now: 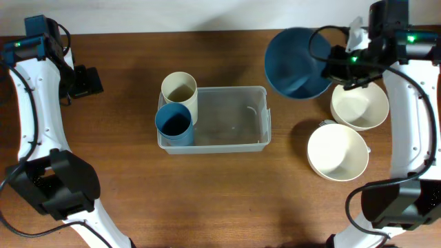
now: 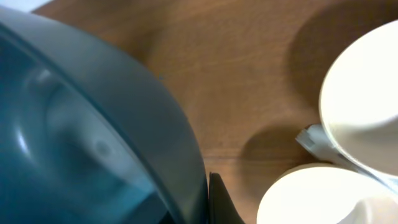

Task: Pack container
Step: 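Carry the blue bowl over the bin and lower it in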

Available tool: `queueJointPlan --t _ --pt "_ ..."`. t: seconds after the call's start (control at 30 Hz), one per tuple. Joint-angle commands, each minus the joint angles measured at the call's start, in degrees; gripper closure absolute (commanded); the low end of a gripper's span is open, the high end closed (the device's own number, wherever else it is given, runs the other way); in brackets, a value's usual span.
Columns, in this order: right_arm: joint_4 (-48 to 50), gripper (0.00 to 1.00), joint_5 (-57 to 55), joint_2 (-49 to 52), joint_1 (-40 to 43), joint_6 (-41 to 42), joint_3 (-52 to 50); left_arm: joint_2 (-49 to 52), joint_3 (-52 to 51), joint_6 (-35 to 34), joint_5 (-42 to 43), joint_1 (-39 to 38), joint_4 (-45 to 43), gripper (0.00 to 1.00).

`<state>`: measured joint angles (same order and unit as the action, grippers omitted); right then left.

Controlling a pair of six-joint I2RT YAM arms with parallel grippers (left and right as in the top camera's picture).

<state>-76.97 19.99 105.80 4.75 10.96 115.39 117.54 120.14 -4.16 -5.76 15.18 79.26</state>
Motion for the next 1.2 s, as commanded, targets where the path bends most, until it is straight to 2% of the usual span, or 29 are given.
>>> queueJointPlan --t 0.0,0.33,0.77,1.17 --pt "-0.8 0.96 3.2 -1.0 -3.1 -1.8 0.9 -0.1 0.9 -0.6 0.6 0.1 0.0 0.00" --pt "0.3 0.96 1.7 0.0 -12.8 -1.2 -3.6 -0.1 0.9 -0.6 0.6 0.1 0.0 0.00" --pt "13.2 0.96 -1.1 0.0 -22.1 3.6 -21.9 -0.1 0.9 -0.6 0.6 0.1 0.0 0.00" --pt "22.3 0.96 -4.9 0.7 -24.0 7.2 -26.3 -0.1 0.9 -0.6 0.6 0.1 0.0 0.00"
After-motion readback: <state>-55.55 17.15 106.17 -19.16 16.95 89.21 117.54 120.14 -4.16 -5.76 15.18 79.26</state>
